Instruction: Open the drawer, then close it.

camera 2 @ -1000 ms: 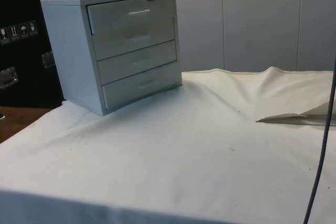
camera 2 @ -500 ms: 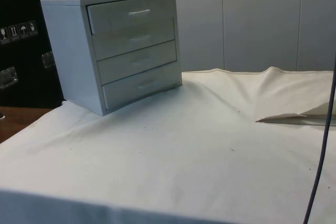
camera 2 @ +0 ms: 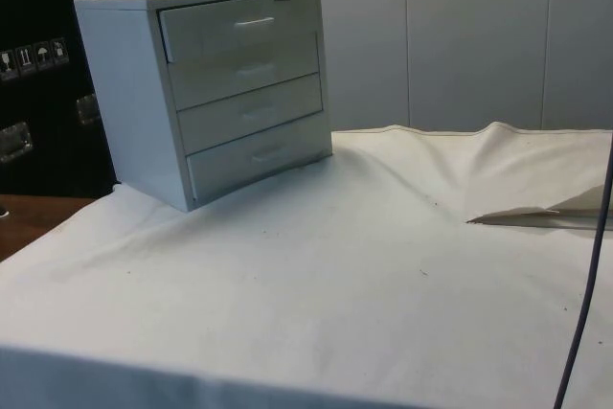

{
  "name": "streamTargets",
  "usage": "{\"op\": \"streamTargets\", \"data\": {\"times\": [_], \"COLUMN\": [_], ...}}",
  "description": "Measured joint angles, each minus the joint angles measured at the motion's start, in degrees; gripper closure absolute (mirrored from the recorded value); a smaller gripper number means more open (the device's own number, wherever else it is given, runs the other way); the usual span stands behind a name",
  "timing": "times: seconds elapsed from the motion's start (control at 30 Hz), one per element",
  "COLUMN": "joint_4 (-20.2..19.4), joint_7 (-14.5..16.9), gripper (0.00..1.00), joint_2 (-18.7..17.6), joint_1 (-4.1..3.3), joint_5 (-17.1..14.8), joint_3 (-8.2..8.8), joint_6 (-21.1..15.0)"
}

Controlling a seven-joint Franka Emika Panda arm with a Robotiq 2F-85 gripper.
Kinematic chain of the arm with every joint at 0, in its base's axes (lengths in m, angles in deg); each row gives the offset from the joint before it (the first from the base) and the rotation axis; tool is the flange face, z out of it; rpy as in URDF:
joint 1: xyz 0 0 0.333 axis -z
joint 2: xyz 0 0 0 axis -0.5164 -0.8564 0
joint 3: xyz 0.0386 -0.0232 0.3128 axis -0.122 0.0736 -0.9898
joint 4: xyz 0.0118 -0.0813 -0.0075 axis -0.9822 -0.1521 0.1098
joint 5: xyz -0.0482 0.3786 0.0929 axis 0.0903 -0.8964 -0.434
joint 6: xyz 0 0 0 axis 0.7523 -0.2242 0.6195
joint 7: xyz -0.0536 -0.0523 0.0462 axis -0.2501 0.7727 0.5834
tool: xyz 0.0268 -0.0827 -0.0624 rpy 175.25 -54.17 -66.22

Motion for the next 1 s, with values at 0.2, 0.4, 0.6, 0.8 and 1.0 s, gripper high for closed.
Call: {"op": "streamTargets", "data": {"times": [0.2,0.4,0.6,0.8,1.0], "joint_4": [-0.97,-2.23,-3.55,-4.30,-5.16], "joint_7": [1.38,3.21,5.16,6.59,8.31], "gripper": [0.00,0.00,0.00,0.00,0.00], "joint_2": [0.06,0.06,0.06,0.06,0.06], "joint_1": [0.00,0.00,0.00,0.06,0.06], "joint_5": [0.06,0.23,0.52,1.20,1.78], "joint_3": [0.17,0.34,0.52,0.57,0.63], "joint_6": [-1.95,-4.53,-7.05,-8.65,-10.49]}}
